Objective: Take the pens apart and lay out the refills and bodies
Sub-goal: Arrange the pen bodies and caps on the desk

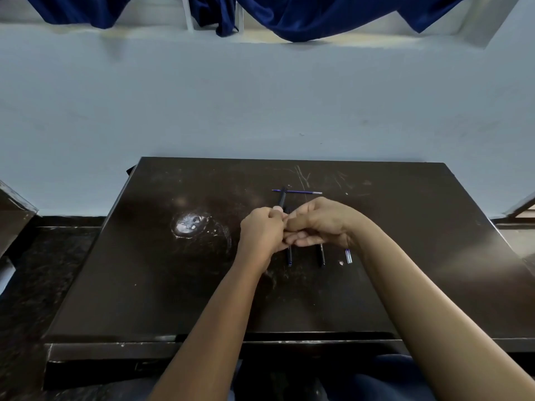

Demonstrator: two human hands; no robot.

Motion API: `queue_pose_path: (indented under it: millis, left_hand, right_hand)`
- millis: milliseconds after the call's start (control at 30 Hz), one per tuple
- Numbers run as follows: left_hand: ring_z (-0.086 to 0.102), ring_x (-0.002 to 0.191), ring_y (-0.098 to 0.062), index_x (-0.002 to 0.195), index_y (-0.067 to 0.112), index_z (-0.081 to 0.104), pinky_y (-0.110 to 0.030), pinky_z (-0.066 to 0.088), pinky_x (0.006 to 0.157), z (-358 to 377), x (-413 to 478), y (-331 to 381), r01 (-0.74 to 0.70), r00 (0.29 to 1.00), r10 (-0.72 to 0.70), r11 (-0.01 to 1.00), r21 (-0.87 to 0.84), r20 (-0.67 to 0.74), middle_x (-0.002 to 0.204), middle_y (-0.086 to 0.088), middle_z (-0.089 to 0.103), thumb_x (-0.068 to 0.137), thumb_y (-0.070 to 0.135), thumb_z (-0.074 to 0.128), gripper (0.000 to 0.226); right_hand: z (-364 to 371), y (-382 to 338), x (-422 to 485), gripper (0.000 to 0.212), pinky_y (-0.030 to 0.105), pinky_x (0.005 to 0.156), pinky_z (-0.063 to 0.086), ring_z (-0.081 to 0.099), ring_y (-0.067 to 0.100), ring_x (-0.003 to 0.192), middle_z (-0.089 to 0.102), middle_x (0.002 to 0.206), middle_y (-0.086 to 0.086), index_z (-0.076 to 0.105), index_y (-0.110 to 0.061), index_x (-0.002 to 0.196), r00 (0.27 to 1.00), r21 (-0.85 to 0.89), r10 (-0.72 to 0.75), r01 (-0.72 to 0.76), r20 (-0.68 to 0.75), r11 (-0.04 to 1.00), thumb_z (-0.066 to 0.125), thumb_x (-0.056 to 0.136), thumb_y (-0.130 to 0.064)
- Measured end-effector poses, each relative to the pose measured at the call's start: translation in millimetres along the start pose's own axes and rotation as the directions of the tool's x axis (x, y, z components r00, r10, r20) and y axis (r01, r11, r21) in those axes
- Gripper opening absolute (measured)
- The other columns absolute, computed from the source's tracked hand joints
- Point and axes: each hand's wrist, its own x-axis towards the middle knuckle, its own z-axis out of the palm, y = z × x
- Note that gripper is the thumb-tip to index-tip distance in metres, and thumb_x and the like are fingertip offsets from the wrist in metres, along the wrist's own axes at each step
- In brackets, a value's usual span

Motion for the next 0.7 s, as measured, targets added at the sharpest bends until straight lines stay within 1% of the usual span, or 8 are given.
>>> queue_pose_path:
  millis: [100,167,200,267,400,500,633,700]
  left_hand:
    - [0.067,0.083,-0.016,0.099,0.009,0.066,-0.030,0.055,0.073,1,0,-4,-0.114,0.993,0.117,0.964,0.239,-0.001,0.100,-0.007,0.068,0.096,0.020,0.045,0.024]
    - [0.058,0.070,-0.008,0.080,0.015,0.059,-0.019,0.043,0.061,1,-2,-6,-0.185,0.982,0.179,0.908,0.375,0.051,0.090,-0.002,0.065,0.096,0.022,0.046,0.021]
    - [0.050,0.062,-0.005,0.071,0.019,0.050,-0.015,0.035,0.054,1,-4,-5,-0.215,0.976,0.202,0.877,0.430,0.076,0.081,0.003,0.060,0.096,0.024,0.046,0.026]
    - [0.040,0.055,-0.006,0.063,0.023,0.035,-0.016,0.025,0.049,1,-6,-4,-0.258,0.965,0.244,0.813,0.522,0.097,0.066,0.008,0.045,0.097,0.027,0.046,0.036]
    - [0.043,0.066,-0.012,0.074,0.024,0.040,-0.027,0.031,0.059,-2,-7,-3,-0.279,0.949,0.309,0.714,0.643,0.069,0.064,0.008,0.042,0.097,0.034,0.041,0.025]
    - [0.043,0.061,-0.012,0.074,0.026,0.039,-0.025,0.025,0.049,-4,-9,-3,-0.316,0.921,0.387,0.658,0.683,0.053,0.062,0.007,0.043,0.097,0.038,0.040,0.026]
    - [0.042,0.055,-0.007,0.081,0.024,0.049,-0.023,0.028,0.048,0,-9,-2,-0.332,0.931,0.356,0.747,0.576,0.076,0.064,0.007,0.047,0.097,0.038,0.040,0.023]
    - [0.042,0.056,-0.006,0.090,0.018,0.059,-0.022,0.031,0.051,2,-8,-2,-0.305,0.948,0.300,0.771,0.560,0.103,0.068,0.007,0.050,0.099,0.037,0.037,0.030]
  right_hand:
    - [-7,3,8,0.014,0.014,0.048,0.050,0.062,0.003,0.047,0.067,0.064,0.004,0.066,-0.005,0.083,0.973,0.103,-0.053,0.078,-0.223,0.992,0.068,0.087,-0.019]
    - [-8,5,12,0.018,0.013,0.048,0.049,0.060,0.003,0.048,0.065,0.065,0.003,0.067,-0.007,0.081,0.951,0.125,-0.076,0.118,-0.300,0.985,0.072,0.083,-0.024]
    - [-7,6,12,0.018,0.013,0.048,0.048,0.058,0.003,0.048,0.064,0.062,0.002,0.067,-0.007,0.079,0.946,0.130,-0.082,0.129,-0.313,0.983,0.073,0.082,-0.024]
    - [-6,8,13,0.016,0.013,0.047,0.047,0.054,0.003,0.045,0.063,0.054,-0.001,0.066,-0.007,0.074,0.944,0.141,-0.083,0.134,-0.319,0.981,0.072,0.083,-0.019]
    - [-5,7,15,0.014,0.012,0.046,0.047,0.053,0.003,0.041,0.062,0.053,0.000,0.066,-0.005,0.072,0.949,0.162,-0.091,0.146,-0.302,0.976,0.072,0.083,-0.013]
    - [-8,5,14,0.014,0.012,0.045,0.046,0.052,0.003,0.041,0.062,0.054,0.000,0.065,-0.004,0.073,0.949,0.190,-0.122,0.182,-0.291,0.965,0.069,0.084,-0.010]
    - [-14,3,16,0.012,0.012,0.044,0.045,0.049,0.005,0.045,0.058,0.054,-0.001,0.063,-0.004,0.077,0.944,0.178,-0.159,0.216,-0.289,0.960,0.066,0.087,-0.009]
    - [-19,4,18,0.011,0.014,0.048,0.046,0.049,0.008,0.050,0.056,0.062,0.001,0.063,-0.006,0.079,0.919,0.133,-0.172,0.232,-0.356,0.964,0.065,0.088,-0.011]
